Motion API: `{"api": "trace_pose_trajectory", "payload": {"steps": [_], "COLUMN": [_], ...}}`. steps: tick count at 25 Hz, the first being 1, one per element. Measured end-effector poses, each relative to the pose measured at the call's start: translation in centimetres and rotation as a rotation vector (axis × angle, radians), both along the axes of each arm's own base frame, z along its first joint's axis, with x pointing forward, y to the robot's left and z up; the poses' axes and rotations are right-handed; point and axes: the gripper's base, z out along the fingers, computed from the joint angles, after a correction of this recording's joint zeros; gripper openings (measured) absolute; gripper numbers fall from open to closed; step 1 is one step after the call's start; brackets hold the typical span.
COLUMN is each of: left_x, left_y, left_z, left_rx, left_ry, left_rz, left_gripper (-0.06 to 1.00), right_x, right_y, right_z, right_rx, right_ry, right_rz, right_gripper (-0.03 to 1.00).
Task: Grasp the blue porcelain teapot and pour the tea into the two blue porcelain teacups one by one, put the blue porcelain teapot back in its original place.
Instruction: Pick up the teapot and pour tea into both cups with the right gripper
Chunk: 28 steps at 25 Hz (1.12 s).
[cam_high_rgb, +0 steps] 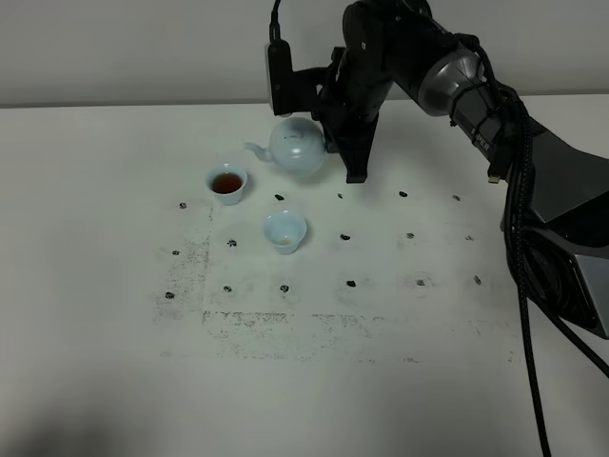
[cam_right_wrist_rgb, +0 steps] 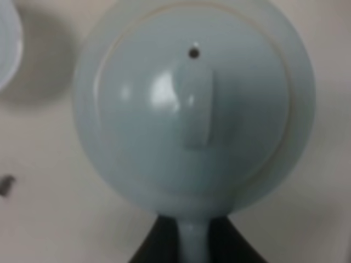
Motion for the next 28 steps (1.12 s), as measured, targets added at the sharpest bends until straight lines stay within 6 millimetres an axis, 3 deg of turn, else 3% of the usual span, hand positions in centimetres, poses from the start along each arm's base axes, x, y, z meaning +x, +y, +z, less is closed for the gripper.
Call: {"api": "trace_pose_trajectory", "payload": {"steps": [4,10,19,24,28], "left_x": [0.0,0.0,0.0,0.0,0.0], "left_y": [0.0,0.0,0.0,0.0,0.0], "left_z": [0.0,0.0,0.0,0.0,0.0], "left_rx": [0.0,0.0,0.0,0.0,0.0], "left_ry": [0.0,0.0,0.0,0.0,0.0], "left_rz": [0.0,0.0,0.0,0.0,0.0], "left_gripper": [0.7,0.7,0.7,0.7,0.7], "right_x": [0.4,0.0,-4.4,-6.1,-6.8], "right_y": [-0.5,-0.8,-3.0,-3.5,-2.0], "right_z": [2.3,3.6,5.1,4.4,3.0], "right_rx": [-0.045,-0.059,-0.123,-0.17,-0.255], "right_ry": [-0.098,-0.113,0.017,0.077,0.079], "right_rz": [0.017,0.053,0.063,0.106,0.163], "right_gripper": [0.04,0.04,0.04,0.04,0.04]}}
